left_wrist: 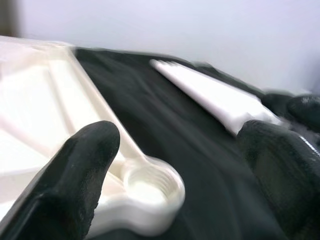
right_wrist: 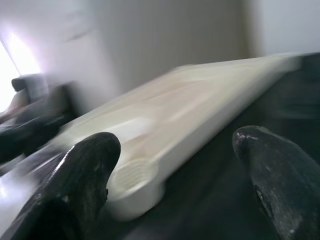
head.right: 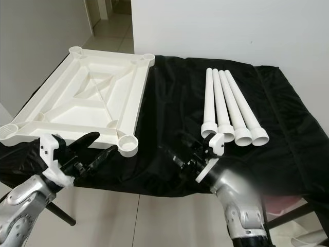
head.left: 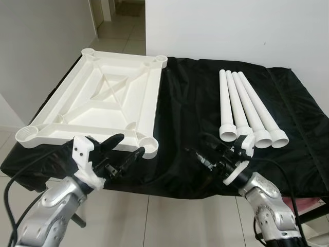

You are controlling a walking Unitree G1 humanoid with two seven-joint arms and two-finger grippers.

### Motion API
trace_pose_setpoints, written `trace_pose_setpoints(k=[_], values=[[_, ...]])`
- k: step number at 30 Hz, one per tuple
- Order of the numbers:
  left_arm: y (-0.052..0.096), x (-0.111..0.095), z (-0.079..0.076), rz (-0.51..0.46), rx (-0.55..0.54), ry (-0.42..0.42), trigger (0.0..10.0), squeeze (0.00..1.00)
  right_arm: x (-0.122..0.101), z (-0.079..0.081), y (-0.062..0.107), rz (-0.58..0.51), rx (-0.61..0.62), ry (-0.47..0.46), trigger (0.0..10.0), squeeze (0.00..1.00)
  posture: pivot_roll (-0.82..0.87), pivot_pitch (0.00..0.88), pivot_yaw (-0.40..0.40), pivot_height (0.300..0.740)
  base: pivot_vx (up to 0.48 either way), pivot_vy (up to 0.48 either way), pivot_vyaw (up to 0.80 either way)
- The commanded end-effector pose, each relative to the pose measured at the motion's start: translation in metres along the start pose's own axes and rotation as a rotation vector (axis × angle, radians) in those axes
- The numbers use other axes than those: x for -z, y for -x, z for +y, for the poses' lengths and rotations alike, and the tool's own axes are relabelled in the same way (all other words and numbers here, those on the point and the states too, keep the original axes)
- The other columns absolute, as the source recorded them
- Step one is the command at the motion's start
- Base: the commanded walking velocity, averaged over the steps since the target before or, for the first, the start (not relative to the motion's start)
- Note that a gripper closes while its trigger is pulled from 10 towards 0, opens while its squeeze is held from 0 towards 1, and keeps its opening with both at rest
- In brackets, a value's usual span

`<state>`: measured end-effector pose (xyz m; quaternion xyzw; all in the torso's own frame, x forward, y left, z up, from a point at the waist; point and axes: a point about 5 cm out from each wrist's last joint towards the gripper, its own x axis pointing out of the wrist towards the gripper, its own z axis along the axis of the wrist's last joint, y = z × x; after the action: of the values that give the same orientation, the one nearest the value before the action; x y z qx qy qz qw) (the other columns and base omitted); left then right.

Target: Building children table

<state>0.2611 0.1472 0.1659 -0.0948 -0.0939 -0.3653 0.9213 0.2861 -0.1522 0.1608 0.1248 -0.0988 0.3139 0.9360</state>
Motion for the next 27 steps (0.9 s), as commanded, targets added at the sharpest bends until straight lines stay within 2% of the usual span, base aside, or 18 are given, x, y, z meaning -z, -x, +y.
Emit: trace_pose_setpoints(k=[1, 3, 5, 6, 8, 12, 13, 14, 15, 16, 17, 18, 21, 23, 25, 27], values=[[-0.003, 0.006, 0.006, 0.052, -0.066, 0.002, 10.0, 0.0, 0.003, -0.011, -0.002, 0.032, 0.128, -0.011, 10.0, 0.0, -0.03, 0.0, 0.02, 0.74, 0.0, 0.0, 0.0], [-0.006, 0.006, 0.007, 0.06, -0.087, 0.008, 10.0, 0.0, 0.003, -0.014, -0.004, 0.038, 0.17, -0.023, 10.0, 0.0, -0.03, 0.0, 0.02, 0.74, 0.0, 0.0, 0.0], [-0.016, 0.006, 0.012, 0.05, -0.167, 0.0, 10.0, 0.0, -0.002, -0.028, -0.006, -0.002, 0.342, 0.058, 10.0, 0.0, -0.05, 0.0, 0.034, 0.74, 0.0, 0.0, 0.0], [-0.016, 0.006, 0.012, 0.05, -0.167, 0.0, 10.0, 0.0, -0.002, -0.028, -0.006, -0.002, 0.342, 0.058, 10.0, 0.0, -0.05, 0.0, 0.034, 0.74, 0.0, 0.0, 0.0], [-0.02, 0.007, 0.019, 0.037, -0.227, 0.004, 10.0, 0.0, -0.007, -0.034, -0.006, -0.032, 0.452, 0.155, 10.0, 0.0, -0.06, 0.0, 0.039, 0.74, 0.0, 0.0, 0.0], [-0.019, 0.007, 0.021, 0.035, -0.242, -0.012, 10.0, 0.0, -0.008, -0.036, -0.005, -0.038, 0.491, 0.17, 10.0, 0.0, -0.07, 0.0, 0.048, 0.74, 0.0, 0.0, 0.0], [-0.016, 0.01, 0.026, 0.077, -0.237, -0.067, 10.0, 0.0, -0.008, -0.04, -0.003, -0.034, 0.54, 0.198, 10.0, 0.0, -0.07, 0.0, 0.049, 0.74, 0.0, 0.0, 0.0], [-0.016, 0.01, 0.026, 0.077, -0.237, -0.067, 10.0, 0.0, -0.008, -0.04, -0.003, -0.034, 0.54, 0.198, 10.0, 0.0, -0.07, 0.0, 0.049, 0.74, 0.0, 0.0, 0.0], [-0.012, 0.012, 0.029, 0.156, -0.163, -0.203, 10.0, 0.0, -0.009, -0.044, 0.0, -0.029, 0.577, 0.216, 10.0, 0.0, -0.08, 0.0, 0.056, 0.74, 0.0, 0.0, 0.0], [-0.008, 0.013, 0.034, 0.222, -0.109, -0.302, 10.0, 0.0, -0.01, -0.048, 0.002, -0.028, 0.598, 0.233, 10.0, 0.0, -0.09, 0.0, 0.059, 0.74, 0.0, 0.0, 0.0], [-0.008, 0.013, 0.034, 0.222, -0.109, -0.302, 10.0, 0.0, -0.01, -0.048, 0.002, -0.028, 0.598, 0.233, 10.0, 0.0, -0.09, 0.0, 0.059, 0.74, 0.0, 0.0, 0.0], [-0.009, 0.009, 0.042, 0.24, -0.115, -0.354, 10.0, 0.0, -0.012, -0.05, 0.002, -0.029, 0.615, 0.25, 10.0, 0.0, -0.09, 0.0, 0.063, 0.74, 0.0, 0.0, 0.0], [-0.012, 0.004, 0.049, 0.223, -0.153, -0.356, 10.0, 0.0, -0.014, -0.051, 0.002, -0.032, 0.623, 0.259, 10.0, 0.0, -0.09, 0.0, 0.067, 0.74, 0.0, 0.0, 0.0], [-0.025, -0.006, 0.066, 0.149, -0.325, -0.291, 10.0, 0.0, -0.017, -0.056, 0.001, -0.046, 0.668, 0.286, 10.0, 0.0, -0.09, 0.0, 0.065, 0.74, 0.0, 0.0, 0.0], [-0.032, -0.007, 0.071, 0.13, -0.409, -0.258, 10.0, 0.0, -0.018, -0.06, 0.001, -0.057, 0.708, 0.299, 10.0, 0.0, -0.07, 0.0, 0.051, 0.74, 0.0, 0.0, 0.0], [-0.036, -0.009, 0.069, 0.112, -0.434, -0.262, 10.0, 0.0, -0.019, -0.064, 0.003, -0.067, 0.745, 0.289, 10.0, 0.0, -0.07, 0.0, 0.051, 0.74, 0.0, 0.0, 0.0]])
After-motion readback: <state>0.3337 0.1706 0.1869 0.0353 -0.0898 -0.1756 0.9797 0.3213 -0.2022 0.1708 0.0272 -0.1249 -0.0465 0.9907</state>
